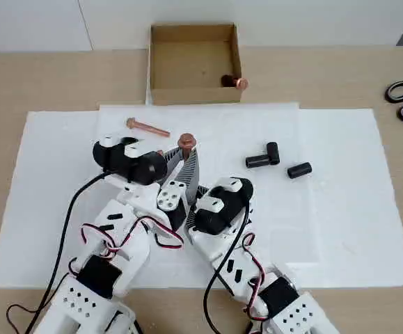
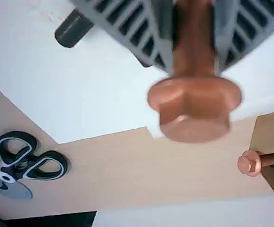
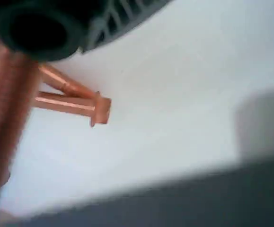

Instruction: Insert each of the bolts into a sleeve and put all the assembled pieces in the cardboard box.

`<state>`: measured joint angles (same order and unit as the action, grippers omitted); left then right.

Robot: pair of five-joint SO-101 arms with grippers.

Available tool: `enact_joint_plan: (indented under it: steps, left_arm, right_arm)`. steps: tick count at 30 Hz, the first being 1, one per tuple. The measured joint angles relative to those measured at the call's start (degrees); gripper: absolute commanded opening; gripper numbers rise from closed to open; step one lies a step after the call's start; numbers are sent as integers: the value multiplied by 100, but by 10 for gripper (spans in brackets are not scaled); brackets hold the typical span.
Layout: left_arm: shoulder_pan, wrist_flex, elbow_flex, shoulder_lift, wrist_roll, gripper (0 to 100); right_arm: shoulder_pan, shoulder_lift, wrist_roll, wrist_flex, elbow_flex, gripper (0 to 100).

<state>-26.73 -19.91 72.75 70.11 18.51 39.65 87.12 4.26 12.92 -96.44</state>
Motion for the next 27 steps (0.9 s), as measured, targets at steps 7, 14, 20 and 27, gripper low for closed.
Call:
enact_joint_plan:
  steps: [7, 14, 20, 27]
  left_arm:
    - [0, 0, 44, 0, 0, 6]
    - [0, 0, 44, 0, 0, 6]
    - [0, 0, 44, 0, 0, 6]
    - [-105, 35, 255, 0, -9, 6]
  right_arm:
    - [0, 0, 0, 0, 0, 5]
    - [-79, 0, 0, 0, 0, 5]
    - [-79, 0, 0, 0, 0, 5]
    - [-88, 0, 0, 0, 0, 5]
